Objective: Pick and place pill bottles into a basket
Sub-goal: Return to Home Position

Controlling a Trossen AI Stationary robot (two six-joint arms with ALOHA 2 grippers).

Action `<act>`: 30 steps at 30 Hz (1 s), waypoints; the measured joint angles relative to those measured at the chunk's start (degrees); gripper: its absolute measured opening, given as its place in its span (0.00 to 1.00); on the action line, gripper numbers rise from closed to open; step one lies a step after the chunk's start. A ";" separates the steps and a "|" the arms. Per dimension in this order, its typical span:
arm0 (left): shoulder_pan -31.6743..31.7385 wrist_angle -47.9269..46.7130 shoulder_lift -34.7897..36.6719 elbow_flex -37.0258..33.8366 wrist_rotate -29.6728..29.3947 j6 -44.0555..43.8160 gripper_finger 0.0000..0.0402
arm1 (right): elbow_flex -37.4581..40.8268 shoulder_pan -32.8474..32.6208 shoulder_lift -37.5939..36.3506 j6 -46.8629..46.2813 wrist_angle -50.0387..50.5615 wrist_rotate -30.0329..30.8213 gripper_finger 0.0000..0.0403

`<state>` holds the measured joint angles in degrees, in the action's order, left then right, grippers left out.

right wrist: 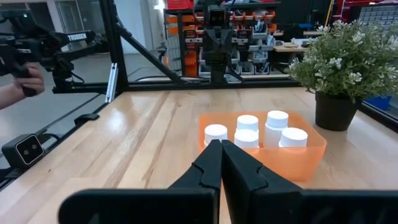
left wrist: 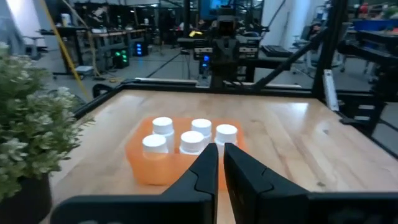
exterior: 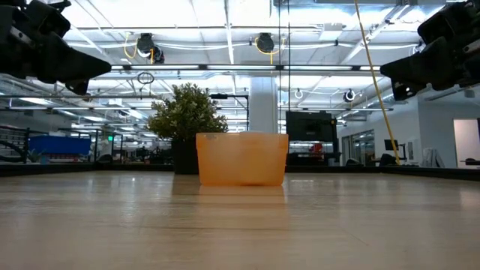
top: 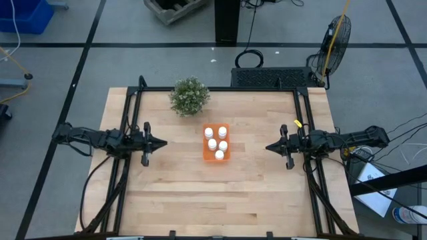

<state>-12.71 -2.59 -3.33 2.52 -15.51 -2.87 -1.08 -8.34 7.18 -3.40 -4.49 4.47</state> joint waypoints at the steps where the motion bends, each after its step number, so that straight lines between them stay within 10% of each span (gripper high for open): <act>1: 0.00 0.02 0.00 0.00 0.45 -0.25 0.08 | 0.02 0.00 0.00 0.00 0.00 0.00 0.00; 30: 0.00 0.07 -0.02 -0.02 0.40 8.37 0.08 | 0.02 0.07 -0.55 7.10 -5.40 1.55 0.00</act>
<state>-12.71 -2.52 -3.36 2.50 -15.11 5.50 -1.06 -8.27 6.63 3.70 -9.89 6.02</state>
